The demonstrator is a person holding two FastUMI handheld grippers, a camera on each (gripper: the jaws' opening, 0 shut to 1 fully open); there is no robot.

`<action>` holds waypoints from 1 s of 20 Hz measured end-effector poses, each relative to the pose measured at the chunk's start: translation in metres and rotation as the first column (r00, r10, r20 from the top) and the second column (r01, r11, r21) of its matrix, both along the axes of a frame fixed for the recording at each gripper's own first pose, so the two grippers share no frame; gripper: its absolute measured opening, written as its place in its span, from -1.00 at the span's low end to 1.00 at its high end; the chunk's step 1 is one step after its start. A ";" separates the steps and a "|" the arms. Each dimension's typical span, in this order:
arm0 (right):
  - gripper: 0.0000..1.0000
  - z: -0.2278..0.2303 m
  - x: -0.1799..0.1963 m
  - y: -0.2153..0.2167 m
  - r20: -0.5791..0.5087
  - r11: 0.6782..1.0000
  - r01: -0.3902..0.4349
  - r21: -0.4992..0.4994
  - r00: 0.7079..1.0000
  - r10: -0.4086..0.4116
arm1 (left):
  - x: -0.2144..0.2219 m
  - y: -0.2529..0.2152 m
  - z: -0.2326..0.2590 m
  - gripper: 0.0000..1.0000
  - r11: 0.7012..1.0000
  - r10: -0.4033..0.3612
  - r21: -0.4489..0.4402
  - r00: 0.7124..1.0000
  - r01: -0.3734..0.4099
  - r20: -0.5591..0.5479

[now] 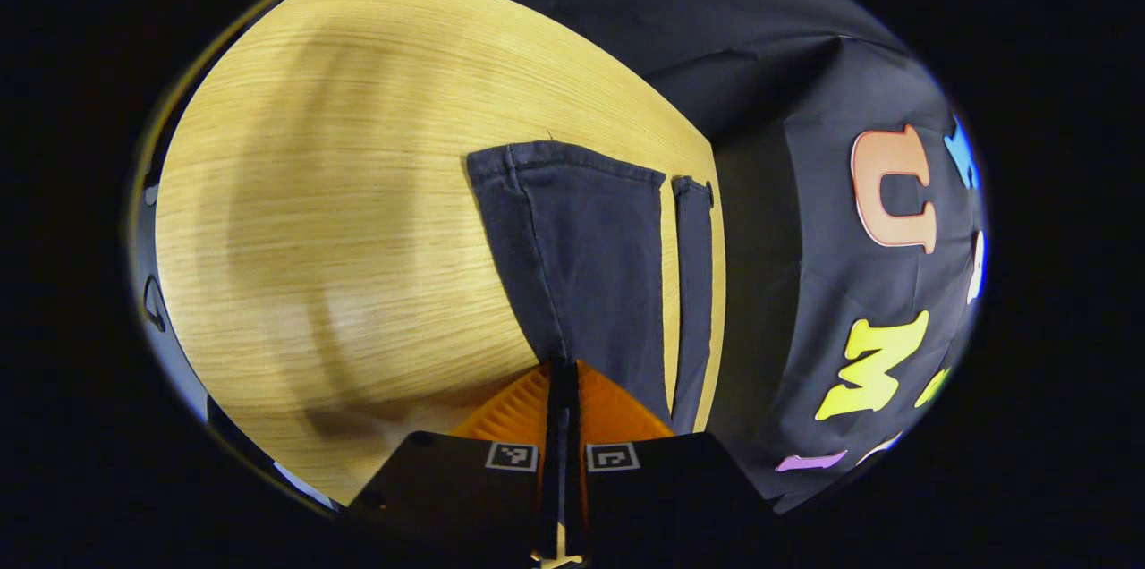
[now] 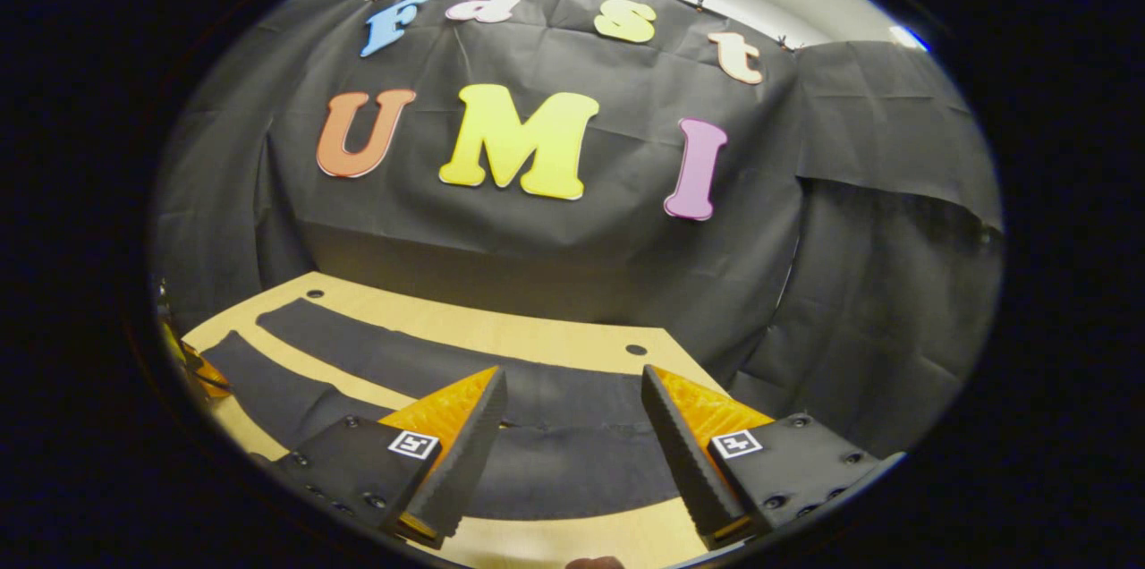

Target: Grasp the waist and the cuffs of the jeans and fold them to make the two legs overlap; first hold the waist and fold one-third of the jeans toward the cuffs, then hold the cuffs and fold the remaining one-third in the same direction to finish folding.

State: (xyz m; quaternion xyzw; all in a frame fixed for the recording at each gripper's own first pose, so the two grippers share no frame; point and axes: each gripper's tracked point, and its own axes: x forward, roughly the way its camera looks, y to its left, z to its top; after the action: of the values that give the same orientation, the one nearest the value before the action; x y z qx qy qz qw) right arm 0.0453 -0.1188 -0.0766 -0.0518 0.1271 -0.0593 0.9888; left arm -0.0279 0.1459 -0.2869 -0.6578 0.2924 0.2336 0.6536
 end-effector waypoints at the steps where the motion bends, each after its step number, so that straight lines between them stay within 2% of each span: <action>1: 0.89 -0.006 0.000 -0.010 -0.020 0.999 0.022 0.023 1.000 -0.021 | 0.000 0.000 -0.001 -0.90 1.000 -0.005 0.002 1.000 0.005 -0.001; 5: 0.86 -0.037 0.002 -0.069 -0.132 0.980 0.144 0.136 0.983 -0.126 | -0.003 0.000 0.007 -0.93 1.000 0.002 -0.010 1.000 -0.002 0.000; 7: 0.89 -0.056 0.003 -0.102 -0.204 0.950 0.212 0.228 0.965 -0.166 | -0.005 0.002 0.014 -0.93 1.000 0.016 -0.019 1.000 -0.016 0.012; 8: 0.89 -0.065 0.001 -0.116 -0.251 0.922 0.255 0.292 0.951 -0.183 | -0.007 0.002 0.019 -0.93 0.999 0.023 -0.025 1.000 -0.023 0.015; 10: 0.87 -0.080 0.000 -0.141 -0.319 0.836 0.357 0.416 0.919 -0.233 | -0.007 -0.001 0.025 -0.93 0.999 0.032 -0.028 0.999 -0.031 0.019; 11: 0.96 -0.094 0.002 -0.155 -0.358 0.785 0.412 0.462 0.897 -0.260 | -0.006 -0.002 0.028 -0.93 0.999 0.033 -0.026 0.999 -0.033 0.019; 12: 0.84 -0.109 0.003 -0.163 -0.417 0.727 0.457 0.512 0.873 -0.255 | -0.006 -0.001 0.029 -0.93 0.999 0.035 -0.024 0.999 -0.034 0.018; 13: 0.94 -0.127 0.003 -0.165 -0.470 0.656 0.497 0.567 0.850 -0.237 | -0.007 -0.001 0.030 -0.93 0.999 0.037 -0.021 0.999 -0.037 0.016; 15: 0.94 -0.154 0.007 -0.169 -0.552 0.505 0.562 0.655 0.812 -0.189 | -0.006 0.000 0.033 -0.93 0.999 0.045 -0.017 0.999 -0.045 0.013; 16: 0.94 -0.169 0.008 -0.173 -0.587 0.449 0.597 0.665 0.789 -0.180 | -0.005 -0.001 0.034 -0.93 0.999 0.048 -0.013 0.999 -0.047 0.011; 18: 0.94 -0.188 0.017 -0.186 -0.621 0.370 0.644 0.670 0.759 -0.196 | -0.002 -0.001 0.037 -0.93 0.998 0.055 -0.010 0.998 -0.055 0.009; 20: 0.94 -0.199 0.022 -0.194 -0.638 0.324 0.665 0.673 0.743 -0.200 | 0.000 -0.002 0.040 -0.93 0.998 0.058 0.001 0.998 -0.058 0.005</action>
State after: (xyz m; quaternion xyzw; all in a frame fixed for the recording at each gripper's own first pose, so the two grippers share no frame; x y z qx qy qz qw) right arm 0.0677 -0.3124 -0.2753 0.4867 0.3688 -0.2433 0.7536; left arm -0.0277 0.1442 -0.2468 -0.6663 0.2715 0.2508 0.6477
